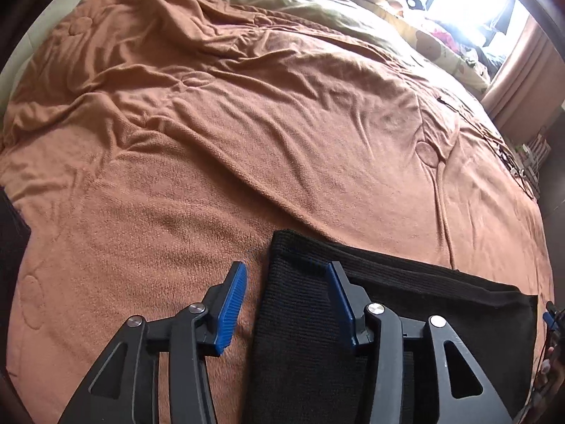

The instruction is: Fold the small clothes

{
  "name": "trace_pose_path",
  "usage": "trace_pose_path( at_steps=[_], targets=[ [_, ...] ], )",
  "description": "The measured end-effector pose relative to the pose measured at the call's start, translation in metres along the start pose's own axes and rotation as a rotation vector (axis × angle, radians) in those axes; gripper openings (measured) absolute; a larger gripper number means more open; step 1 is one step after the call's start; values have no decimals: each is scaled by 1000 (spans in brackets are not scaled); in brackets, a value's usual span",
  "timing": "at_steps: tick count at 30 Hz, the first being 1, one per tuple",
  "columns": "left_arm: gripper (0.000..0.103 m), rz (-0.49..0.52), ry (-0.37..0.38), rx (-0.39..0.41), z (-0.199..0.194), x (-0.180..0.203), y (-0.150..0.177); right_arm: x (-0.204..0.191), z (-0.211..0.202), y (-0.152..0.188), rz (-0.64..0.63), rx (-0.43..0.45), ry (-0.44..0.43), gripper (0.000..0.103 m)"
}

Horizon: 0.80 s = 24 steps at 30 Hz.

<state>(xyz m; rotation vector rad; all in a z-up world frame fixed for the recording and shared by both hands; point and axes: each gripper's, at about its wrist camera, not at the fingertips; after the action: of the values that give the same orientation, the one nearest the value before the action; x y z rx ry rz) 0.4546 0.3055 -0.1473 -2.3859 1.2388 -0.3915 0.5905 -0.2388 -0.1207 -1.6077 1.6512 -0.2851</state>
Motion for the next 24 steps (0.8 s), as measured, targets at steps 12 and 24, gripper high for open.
trace_pose_path(
  at_steps=[12, 24],
  targets=[
    [59, 21, 51, 53, -97, -15, 41, -5, -110, 37, -36, 45, 24, 77],
    [59, 56, 43, 96, -176, -52, 110, -13, -209, 93, -80, 46, -6, 77]
  ],
)
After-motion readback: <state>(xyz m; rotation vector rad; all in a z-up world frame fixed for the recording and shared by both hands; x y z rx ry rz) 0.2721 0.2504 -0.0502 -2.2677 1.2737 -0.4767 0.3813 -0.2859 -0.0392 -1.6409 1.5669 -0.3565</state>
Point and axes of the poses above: each gripper's, at about its wrist camera, not at the fingertips, and z roughly the way its jaws point, x to its right, y to its underside, and after that the axes turned 11 degrees about -y, right-handed
